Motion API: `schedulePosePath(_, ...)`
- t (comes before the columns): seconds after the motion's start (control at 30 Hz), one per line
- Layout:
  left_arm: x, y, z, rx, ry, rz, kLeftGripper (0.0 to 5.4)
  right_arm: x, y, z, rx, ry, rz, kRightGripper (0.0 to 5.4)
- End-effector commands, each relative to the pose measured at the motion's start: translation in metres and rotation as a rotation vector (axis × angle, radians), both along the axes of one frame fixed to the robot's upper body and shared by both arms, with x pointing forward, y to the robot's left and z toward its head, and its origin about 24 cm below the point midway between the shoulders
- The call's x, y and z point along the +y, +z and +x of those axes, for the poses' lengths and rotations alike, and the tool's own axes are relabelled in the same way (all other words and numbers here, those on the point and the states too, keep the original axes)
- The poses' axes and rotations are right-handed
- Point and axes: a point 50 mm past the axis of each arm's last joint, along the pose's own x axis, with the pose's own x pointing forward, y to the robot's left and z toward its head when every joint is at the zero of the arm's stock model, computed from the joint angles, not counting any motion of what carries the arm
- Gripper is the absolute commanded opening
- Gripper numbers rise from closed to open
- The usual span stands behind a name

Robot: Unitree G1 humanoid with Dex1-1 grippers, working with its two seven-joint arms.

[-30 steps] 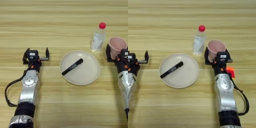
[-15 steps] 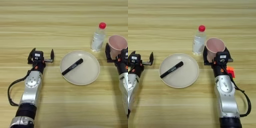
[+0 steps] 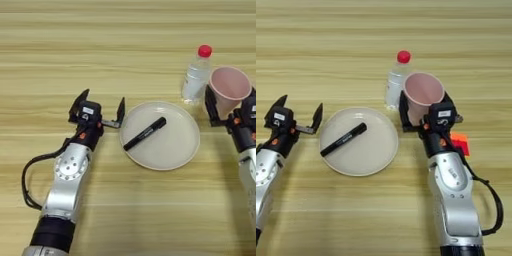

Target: Move the objects on the table

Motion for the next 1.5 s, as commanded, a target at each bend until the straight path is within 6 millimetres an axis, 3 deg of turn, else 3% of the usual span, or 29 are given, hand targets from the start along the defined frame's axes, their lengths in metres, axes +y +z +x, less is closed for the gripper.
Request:
schedulePosePath(0.03,-0.011,0.0,-0.008,-0.016,-0.097,0.056,5.4,0.005,0.006,0.0,-0.004,0.039,0.025,4.54)
schedulePosePath(0.8,-0.049,-0.015,-0.021,0.001,-0.339,0.122,5.4,0.042,0.016,0.02,0.007,0.196,0.016,4.48)
schedulePosePath(1.5,-0.05,-0.016,-0.017,0.003,-0.344,0.144,5.4,0.087,-0.001,0.032,0.072,0.339,0.029,4.48)
